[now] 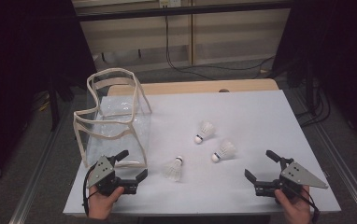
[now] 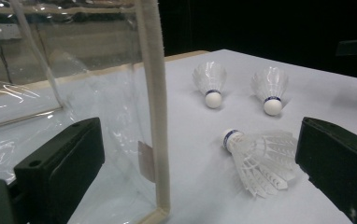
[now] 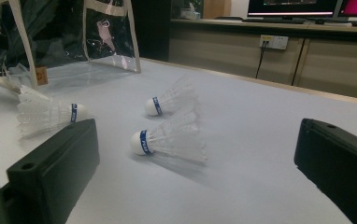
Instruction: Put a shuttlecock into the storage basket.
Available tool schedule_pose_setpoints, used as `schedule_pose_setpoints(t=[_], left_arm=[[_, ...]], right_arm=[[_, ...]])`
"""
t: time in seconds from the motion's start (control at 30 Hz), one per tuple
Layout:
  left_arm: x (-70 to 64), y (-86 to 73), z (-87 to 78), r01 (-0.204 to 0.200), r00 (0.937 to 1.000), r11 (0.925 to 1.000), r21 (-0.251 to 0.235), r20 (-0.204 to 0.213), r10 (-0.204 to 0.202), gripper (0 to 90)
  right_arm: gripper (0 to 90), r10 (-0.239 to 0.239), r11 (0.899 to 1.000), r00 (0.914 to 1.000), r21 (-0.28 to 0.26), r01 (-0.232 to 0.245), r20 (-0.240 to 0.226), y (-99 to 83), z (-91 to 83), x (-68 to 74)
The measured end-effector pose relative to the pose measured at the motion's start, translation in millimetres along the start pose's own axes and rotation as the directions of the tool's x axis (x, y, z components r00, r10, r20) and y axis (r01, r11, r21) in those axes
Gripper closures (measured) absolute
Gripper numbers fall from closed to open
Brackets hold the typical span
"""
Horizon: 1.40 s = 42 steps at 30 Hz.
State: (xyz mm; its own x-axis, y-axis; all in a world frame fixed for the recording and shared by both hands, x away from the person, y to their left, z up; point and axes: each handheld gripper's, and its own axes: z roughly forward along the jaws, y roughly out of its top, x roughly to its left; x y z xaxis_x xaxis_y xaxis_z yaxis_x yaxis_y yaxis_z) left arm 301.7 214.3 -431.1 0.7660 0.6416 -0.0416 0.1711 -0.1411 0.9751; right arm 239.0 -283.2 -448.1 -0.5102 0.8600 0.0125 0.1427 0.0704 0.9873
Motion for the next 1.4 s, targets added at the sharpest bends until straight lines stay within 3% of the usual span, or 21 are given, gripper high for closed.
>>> schedule_pose_setpoints(t=[0.17,0.6,0.83,1.4], left_arm=[[-4.7,3.3,1.8,-0.013,0.9998,0.9999,0.003,0.016,0.013,1.5],[-11.3,6.6,6.2,0.005,0.9983,0.9998,0.020,0.057,-0.006,1.7],[-13.5,7.6,9.1,-0.019,0.9971,0.9987,0.047,0.074,0.016,1.8],[-21.0,7.8,18.7,-0.008,0.9924,0.9954,0.096,0.123,-0.004,2.1]], right_arm=[[0.1,-0.003,1.000,1.0000,-0.006,0.003,-0.002,0.8,0.4,-0.2],[0.1,-0.002,1.000,1.0000,-0.011,0.002,-0.007,1.5,2.1,0.3],[0.1,-0.003,1.000,1.0000,-0.009,0.003,-0.008,1.7,2.1,1.1],[0.1,-0.007,1.000,0.9998,-0.004,0.006,-0.018,1.6,5.6,2.5]])
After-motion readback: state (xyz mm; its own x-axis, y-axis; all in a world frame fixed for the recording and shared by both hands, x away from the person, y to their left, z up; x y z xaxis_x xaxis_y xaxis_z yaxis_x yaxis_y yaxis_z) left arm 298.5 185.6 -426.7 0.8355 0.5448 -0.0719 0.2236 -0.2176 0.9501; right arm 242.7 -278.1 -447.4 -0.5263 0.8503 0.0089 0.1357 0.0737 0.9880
